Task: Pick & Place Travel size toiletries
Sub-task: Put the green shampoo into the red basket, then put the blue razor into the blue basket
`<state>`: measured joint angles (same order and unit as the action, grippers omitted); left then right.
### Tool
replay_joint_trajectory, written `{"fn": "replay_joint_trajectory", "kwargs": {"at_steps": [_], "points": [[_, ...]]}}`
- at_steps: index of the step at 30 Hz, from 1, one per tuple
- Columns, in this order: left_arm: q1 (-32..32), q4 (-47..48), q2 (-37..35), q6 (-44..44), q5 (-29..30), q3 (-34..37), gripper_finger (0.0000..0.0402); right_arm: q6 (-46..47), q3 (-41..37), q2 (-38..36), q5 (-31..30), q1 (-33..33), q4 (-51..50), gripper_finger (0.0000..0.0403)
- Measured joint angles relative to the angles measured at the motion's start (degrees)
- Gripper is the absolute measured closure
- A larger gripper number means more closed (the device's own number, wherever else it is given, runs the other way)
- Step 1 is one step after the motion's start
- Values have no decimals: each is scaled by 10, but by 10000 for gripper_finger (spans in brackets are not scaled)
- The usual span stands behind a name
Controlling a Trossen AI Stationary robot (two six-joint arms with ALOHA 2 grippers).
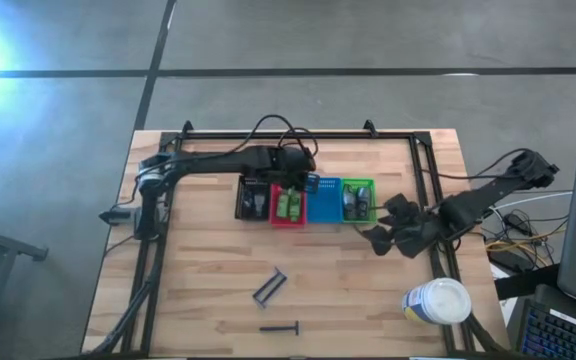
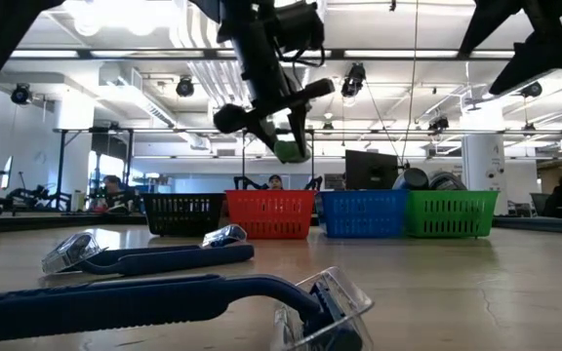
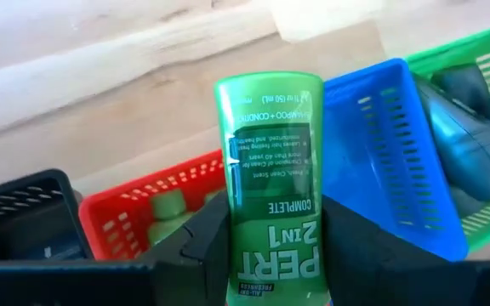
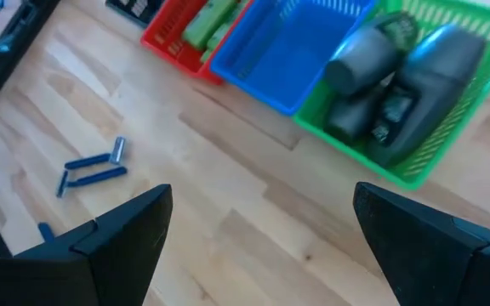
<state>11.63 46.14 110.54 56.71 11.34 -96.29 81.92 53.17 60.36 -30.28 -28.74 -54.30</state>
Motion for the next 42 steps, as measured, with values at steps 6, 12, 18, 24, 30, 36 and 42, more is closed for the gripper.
{"fn": "replay_joint_trajectory", "kwargs": {"at_steps": [6, 12, 18, 24, 30, 36, 42], "points": [[2, 9, 7, 2, -17, 12, 257, -8, -2, -30, -12, 28, -30, 39], [-24, -24, 7, 54, -27, 73, 257, -7, -10, -32, -19, 60, -27, 39], [-28, -110, 7, 97, -27, 134, 257, -6, -29, -27, -18, 74, -6, 39], [-29, -118, 7, 109, -2, 151, 226, 15, -47, -22, -2, 74, 16, 39], [-41, -104, 0, 88, -21, 146, 159, -1, -50, -22, 21, 74, 31, 39], [-82, -67, -45, -5, -46, 135, 124, -24, -50, -22, 23, 74, 38, 39], [-143, -17, -82, -136, -139, 141, 124, -54, -50, -22, 23, 74, 39, 39]]}}
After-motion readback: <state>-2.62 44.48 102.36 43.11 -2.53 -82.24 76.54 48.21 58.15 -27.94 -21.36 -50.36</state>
